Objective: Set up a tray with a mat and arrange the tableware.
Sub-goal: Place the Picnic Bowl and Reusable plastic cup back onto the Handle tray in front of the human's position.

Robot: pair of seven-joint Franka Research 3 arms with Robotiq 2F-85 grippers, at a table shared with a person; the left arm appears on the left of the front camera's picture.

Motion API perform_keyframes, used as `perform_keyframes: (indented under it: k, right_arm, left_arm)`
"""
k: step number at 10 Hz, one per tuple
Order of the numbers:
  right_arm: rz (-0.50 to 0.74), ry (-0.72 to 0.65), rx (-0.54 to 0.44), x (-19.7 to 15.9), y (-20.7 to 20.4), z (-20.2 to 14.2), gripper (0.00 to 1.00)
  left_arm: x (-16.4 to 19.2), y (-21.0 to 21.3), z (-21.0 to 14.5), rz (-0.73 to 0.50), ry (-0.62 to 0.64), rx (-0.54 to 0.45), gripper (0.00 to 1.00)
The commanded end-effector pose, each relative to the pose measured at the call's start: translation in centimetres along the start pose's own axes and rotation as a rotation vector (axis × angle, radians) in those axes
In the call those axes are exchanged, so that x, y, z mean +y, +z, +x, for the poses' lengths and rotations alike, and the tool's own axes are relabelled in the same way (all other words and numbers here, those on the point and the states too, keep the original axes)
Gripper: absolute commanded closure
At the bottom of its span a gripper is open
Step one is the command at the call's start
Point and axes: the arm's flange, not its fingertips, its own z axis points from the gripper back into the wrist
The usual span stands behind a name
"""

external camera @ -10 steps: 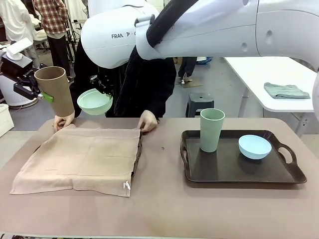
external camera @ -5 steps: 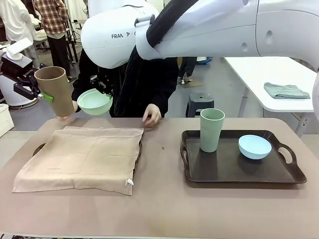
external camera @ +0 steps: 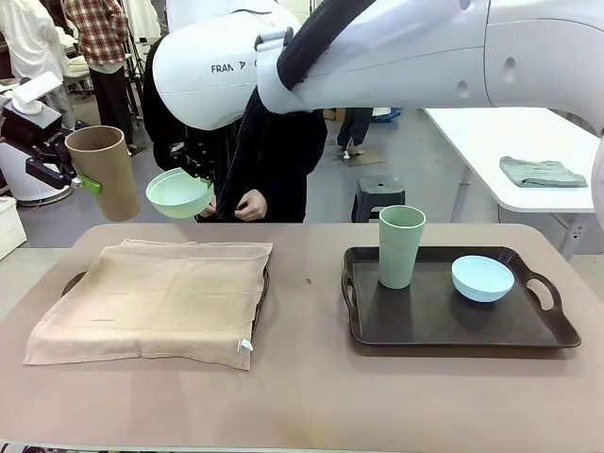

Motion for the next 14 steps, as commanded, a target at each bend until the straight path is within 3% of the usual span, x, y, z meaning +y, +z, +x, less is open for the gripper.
perform_keyframes:
  k: [1, 3, 6, 14]
  right_arm:
    - [0.0, 0.0, 0.0, 0.0, 0.0, 0.0, 0.96]
    - [0.033, -0.048, 0.089, -3.1, -6.1, 0.0, 0.96]
    - [0.021, -0.055, 0.153, -4.4, -13.1, -0.6, 0.96]
    - [0.005, -0.034, 0.195, -4.4, -18.0, -1.2, 0.96]
  left_arm:
    - [0.0, 0.0, 0.0, 0.0, 0.0, 0.0, 0.13]
    - [0.0, -2.4, -4.5, -0.016, -0.035, -0.11, 0.13]
    - [-1.8, -5.8, -8.2, -0.082, -0.009, -0.165, 0.13]
    - [-1.3, -9.7, -11.4, -0.094, 0.037, -0.14, 0.13]
